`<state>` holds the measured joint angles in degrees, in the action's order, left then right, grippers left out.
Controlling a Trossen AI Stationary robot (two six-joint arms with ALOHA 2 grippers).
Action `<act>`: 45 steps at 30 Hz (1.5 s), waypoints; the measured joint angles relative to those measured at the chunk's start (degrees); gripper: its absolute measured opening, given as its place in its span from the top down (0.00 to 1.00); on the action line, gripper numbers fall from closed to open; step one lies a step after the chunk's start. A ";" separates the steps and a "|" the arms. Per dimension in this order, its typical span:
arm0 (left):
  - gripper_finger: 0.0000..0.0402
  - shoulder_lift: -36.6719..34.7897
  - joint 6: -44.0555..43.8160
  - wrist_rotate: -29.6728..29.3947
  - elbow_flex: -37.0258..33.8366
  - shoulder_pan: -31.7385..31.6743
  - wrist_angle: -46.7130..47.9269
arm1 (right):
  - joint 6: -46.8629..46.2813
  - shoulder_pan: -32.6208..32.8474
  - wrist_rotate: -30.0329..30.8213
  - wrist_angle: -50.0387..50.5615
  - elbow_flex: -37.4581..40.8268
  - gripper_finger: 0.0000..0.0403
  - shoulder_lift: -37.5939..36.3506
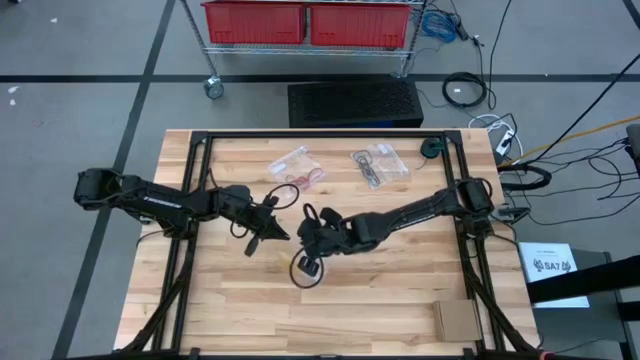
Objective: Sort rubber bands
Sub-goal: Close the zip bag
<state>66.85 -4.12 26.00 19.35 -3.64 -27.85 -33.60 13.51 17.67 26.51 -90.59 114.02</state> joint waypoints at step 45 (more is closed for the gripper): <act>1.00 -6.16 0.54 -3.28 0.04 -1.22 7.15 | -9.29 5.37 -2.84 19.57 0.00 0.99 -0.20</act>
<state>60.69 -3.58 22.72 19.40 -4.86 -20.70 -42.89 18.89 14.84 46.08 -90.59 113.82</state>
